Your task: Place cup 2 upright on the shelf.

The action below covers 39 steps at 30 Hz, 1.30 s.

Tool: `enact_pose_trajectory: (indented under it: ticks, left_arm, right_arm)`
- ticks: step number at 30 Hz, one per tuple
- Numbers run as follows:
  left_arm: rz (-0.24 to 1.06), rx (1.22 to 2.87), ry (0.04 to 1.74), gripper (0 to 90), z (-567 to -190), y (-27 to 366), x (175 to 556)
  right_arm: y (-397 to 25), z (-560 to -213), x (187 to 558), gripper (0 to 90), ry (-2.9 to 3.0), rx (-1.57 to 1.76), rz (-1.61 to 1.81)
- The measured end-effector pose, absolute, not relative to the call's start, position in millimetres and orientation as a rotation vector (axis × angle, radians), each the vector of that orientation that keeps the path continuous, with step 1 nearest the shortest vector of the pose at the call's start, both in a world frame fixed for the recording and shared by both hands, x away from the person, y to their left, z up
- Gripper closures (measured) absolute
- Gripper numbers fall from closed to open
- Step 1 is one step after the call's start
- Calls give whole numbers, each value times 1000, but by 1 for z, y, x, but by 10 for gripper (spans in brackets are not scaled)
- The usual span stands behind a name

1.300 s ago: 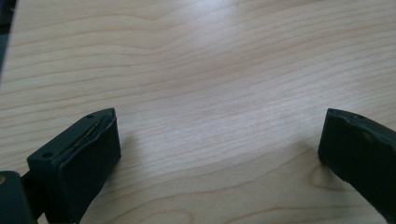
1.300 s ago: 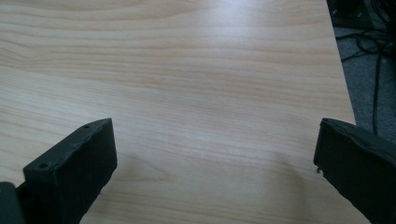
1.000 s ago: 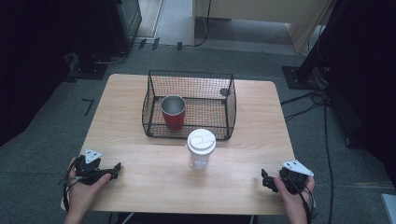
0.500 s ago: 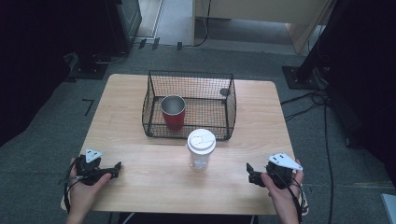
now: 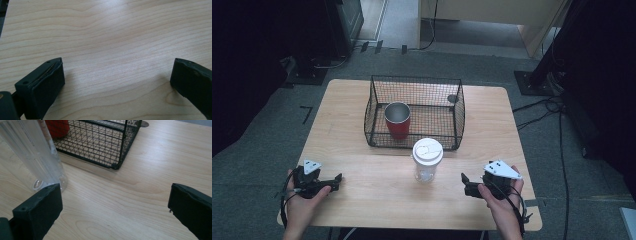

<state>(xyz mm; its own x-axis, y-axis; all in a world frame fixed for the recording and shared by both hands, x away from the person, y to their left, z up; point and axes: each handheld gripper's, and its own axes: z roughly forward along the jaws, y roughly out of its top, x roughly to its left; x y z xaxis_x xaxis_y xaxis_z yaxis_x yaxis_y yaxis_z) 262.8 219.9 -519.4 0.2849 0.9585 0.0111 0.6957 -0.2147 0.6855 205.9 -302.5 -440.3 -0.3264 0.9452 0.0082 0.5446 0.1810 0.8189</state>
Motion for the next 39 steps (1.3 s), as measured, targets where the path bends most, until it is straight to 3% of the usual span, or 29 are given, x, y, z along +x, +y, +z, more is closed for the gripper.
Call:
enact_pose_trajectory:
  ticks: [39]
  left_arm:
    - [595, 1986, 1473, 1, -519, 220, 263]
  right_arm:
    - [-237, -432, 221, 2, 2062, 1250, 1255]
